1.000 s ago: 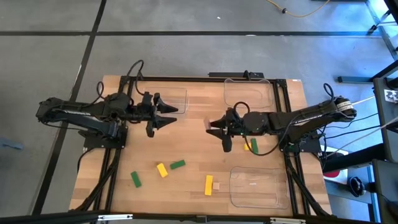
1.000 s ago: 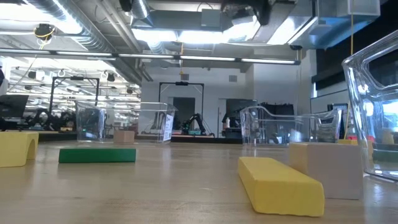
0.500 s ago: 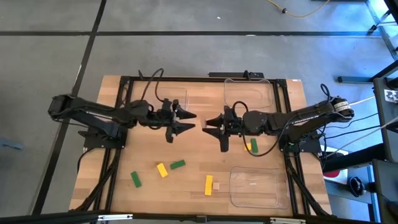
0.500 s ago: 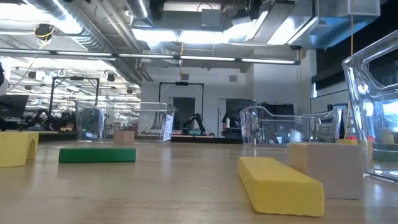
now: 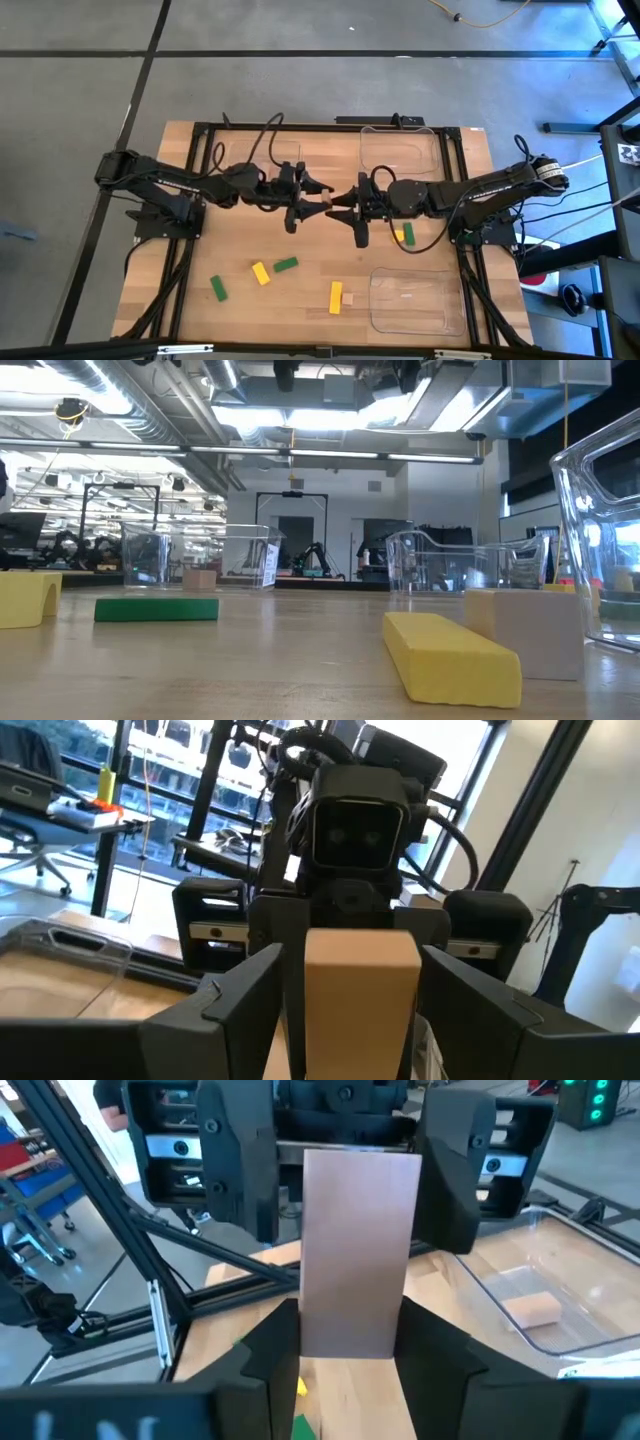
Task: Sort & place blocks by color
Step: Put the top brown block into the top left transparent bin
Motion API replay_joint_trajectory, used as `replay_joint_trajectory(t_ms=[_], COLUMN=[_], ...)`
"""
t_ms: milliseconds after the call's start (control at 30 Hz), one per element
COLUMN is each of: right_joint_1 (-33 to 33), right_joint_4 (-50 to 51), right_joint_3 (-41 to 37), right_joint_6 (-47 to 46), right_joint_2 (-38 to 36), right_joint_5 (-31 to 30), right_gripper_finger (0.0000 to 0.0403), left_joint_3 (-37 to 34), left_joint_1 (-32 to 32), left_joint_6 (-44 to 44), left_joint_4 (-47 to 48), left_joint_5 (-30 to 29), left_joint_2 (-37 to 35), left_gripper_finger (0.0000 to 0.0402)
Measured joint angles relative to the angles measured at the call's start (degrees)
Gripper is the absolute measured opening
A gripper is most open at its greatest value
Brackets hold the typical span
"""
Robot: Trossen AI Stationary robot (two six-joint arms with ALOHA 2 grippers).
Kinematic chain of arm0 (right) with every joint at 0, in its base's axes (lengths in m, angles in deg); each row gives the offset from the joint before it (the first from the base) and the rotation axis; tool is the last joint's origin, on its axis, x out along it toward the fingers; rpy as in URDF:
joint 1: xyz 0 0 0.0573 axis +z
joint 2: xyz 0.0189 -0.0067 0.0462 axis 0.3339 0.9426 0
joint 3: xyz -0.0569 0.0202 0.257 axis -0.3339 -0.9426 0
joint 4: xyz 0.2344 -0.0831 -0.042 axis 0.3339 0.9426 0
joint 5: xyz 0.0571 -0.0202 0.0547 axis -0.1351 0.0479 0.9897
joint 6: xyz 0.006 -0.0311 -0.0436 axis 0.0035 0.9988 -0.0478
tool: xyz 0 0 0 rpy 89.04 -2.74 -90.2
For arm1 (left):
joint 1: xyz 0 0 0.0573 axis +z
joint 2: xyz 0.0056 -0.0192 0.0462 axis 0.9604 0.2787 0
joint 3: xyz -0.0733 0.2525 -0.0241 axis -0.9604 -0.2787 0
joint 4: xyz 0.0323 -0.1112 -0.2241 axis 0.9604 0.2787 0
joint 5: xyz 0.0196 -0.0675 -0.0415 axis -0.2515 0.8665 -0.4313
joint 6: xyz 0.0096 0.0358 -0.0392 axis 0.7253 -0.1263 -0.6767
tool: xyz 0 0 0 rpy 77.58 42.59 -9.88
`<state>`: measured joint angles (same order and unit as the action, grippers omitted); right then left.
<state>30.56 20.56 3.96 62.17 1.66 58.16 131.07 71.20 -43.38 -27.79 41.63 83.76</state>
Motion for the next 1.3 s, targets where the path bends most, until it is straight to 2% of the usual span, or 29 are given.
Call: replay_joint_trajectory(t_ms=[267, 433, 500, 700, 833, 967, 1133, 1300], right_joint_1=[0.0, 0.0, 0.0, 0.0, 0.0, 0.0, 0.5, 3.2], right_joint_4=[0.2, 0.2, 0.2, 1.0, 9.3, 21.4, 35.8, 35.5], right_joint_3=[0.0, 0.0, 0.0, 0.0, 0.0, 0.1, -0.1, -5.0], right_joint_6=[0.1, 0.1, 0.1, -0.6, -3.0, -5.0, -10.6, -14.0], right_joint_2=[0.0, 0.0, 0.0, -1.0, -5.2, -11.1, -17.5, -23.3], right_joint_5=[0.1, 0.4, 0.4, 0.4, 0.3, -2.7, -6.7, -12.0], right_gripper_finger=[0.0133, 0.0134, 0.0145, 0.0204, 0.022, 0.0222, 0.0224, 0.0224], left_joint_3=[0.0, 0.0, 0.0, 0.0, 0.0, -0.3, -5.7, -13.1], left_joint_1=[0.0, 0.0, 0.0, 0.5, 2.1, 4.1, 6.5, 6.1], left_joint_6=[0.9, 1.0, 1.0, 1.5, 2.9, 6.2, 7.0, 5.3], left_joint_4=[1.2, 1.3, 1.4, 4.0, 13.2, 23.3, 27.7, 27.4], left_joint_5=[0.8, 0.8, 0.8, 1.4, 2.3, 1.9, -0.9, -4.6], left_joint_2=[-0.3, -0.3, -0.3, -1.3, -6.7, -14.1, -25.6, -37.2], left_gripper_finger=[0.0204, 0.0149, 0.0123, 0.012, 0.012, 0.012, 0.012, 0.012])
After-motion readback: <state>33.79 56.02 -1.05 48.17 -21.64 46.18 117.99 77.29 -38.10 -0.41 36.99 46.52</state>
